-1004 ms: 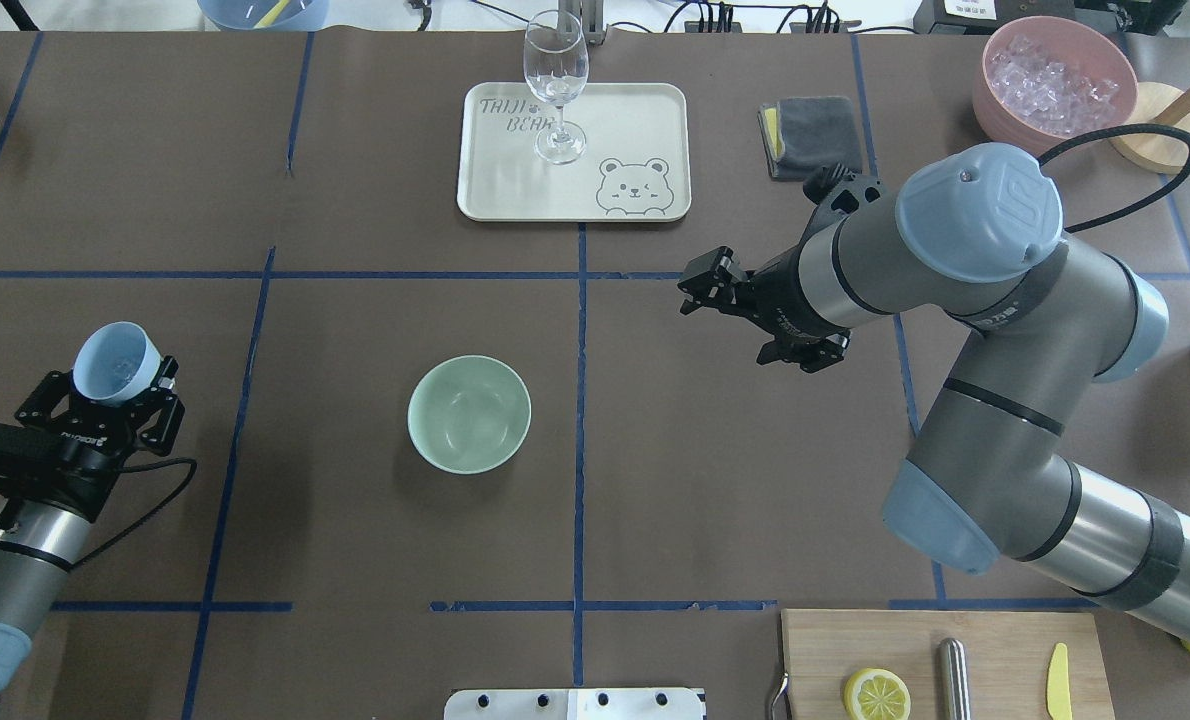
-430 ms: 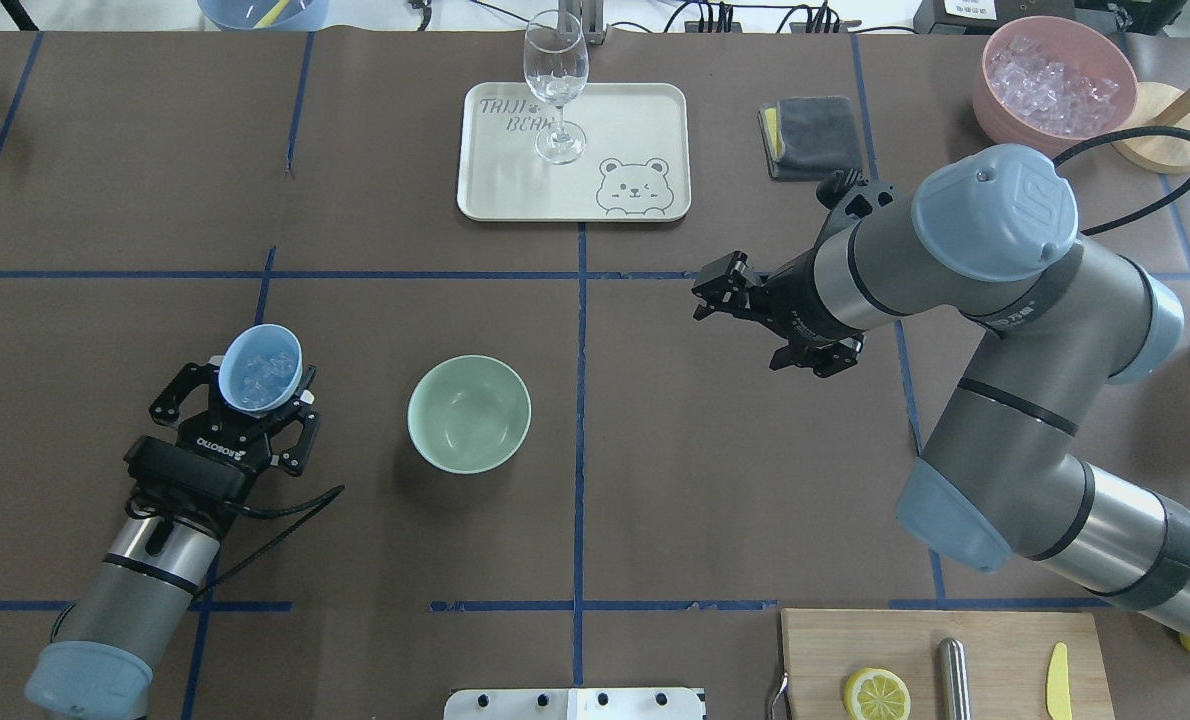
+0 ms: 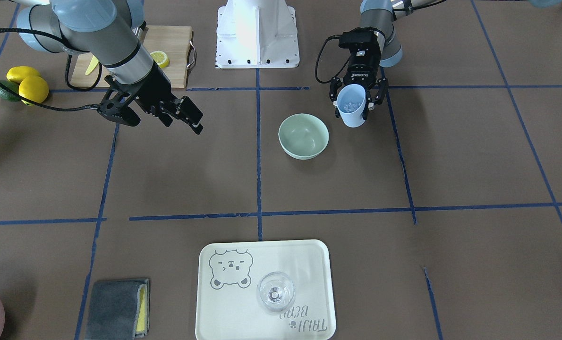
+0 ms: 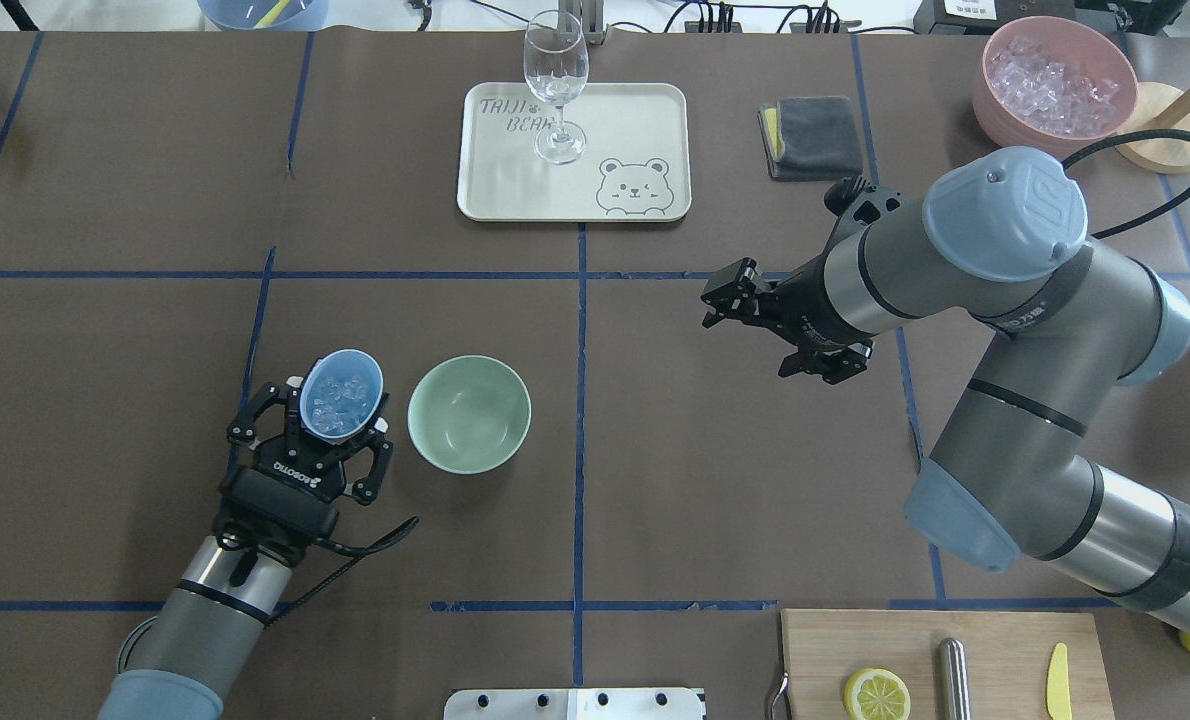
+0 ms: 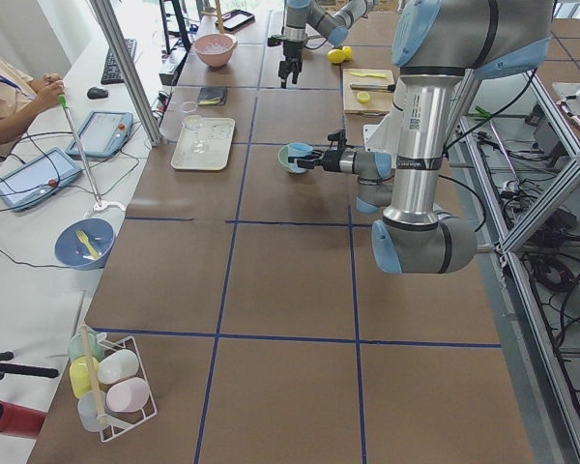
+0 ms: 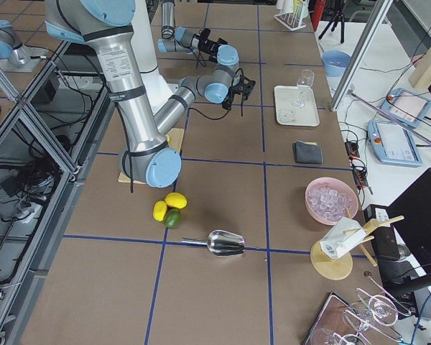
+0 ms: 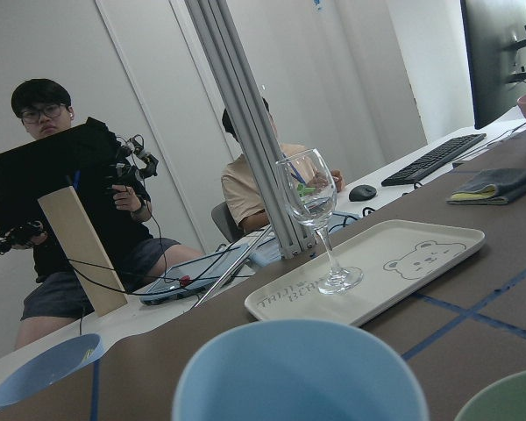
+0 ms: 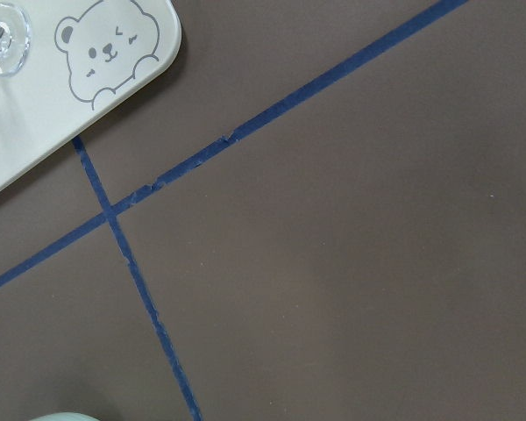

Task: Pour ice into bowl

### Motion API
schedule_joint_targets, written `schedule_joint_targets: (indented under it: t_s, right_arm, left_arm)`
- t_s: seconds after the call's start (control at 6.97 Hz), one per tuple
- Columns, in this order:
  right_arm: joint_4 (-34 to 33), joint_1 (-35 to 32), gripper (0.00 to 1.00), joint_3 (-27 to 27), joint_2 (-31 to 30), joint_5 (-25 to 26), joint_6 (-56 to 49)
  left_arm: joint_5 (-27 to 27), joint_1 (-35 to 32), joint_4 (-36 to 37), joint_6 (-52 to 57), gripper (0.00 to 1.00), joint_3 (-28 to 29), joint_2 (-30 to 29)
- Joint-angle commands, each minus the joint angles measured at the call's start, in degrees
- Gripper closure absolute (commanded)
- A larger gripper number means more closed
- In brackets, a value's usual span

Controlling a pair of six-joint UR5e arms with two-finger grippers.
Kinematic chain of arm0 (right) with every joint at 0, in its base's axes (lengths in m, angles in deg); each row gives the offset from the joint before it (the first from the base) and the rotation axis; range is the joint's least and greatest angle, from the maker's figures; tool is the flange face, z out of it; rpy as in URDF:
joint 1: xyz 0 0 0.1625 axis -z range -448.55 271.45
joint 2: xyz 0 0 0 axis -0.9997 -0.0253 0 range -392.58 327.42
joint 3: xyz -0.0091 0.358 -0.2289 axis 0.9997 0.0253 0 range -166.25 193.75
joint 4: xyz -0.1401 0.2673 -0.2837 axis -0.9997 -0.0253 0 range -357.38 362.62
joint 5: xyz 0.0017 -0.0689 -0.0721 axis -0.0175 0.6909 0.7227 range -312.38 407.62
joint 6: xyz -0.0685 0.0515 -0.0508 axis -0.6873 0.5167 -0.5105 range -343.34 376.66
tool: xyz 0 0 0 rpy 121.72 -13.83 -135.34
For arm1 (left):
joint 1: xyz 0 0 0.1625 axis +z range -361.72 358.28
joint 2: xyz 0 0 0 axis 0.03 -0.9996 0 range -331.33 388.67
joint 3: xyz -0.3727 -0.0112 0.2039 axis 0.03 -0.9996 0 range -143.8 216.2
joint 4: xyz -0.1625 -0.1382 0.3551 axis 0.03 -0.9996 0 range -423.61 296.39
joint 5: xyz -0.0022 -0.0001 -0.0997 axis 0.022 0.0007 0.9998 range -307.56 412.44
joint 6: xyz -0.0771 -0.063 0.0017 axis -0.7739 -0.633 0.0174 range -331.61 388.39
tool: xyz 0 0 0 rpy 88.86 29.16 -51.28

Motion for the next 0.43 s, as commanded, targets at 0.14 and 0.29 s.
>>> schedule_joint_targets:
  t_s: [0.14, 0.29]
  right_arm:
    - [-0.04, -0.25, 0.00, -0.01, 0.04, -0.69, 0.02]
    - [-0.04, -0.25, 0.00, 0.07, 0.13, -0.60, 0.02]
  left_arm:
    - [-0.15, -0.62, 14.40, 16.63, 1.00, -0.85, -5.00]
    - [-0.15, -1.67, 15.02, 28.29, 1.00, -0.94, -5.00]
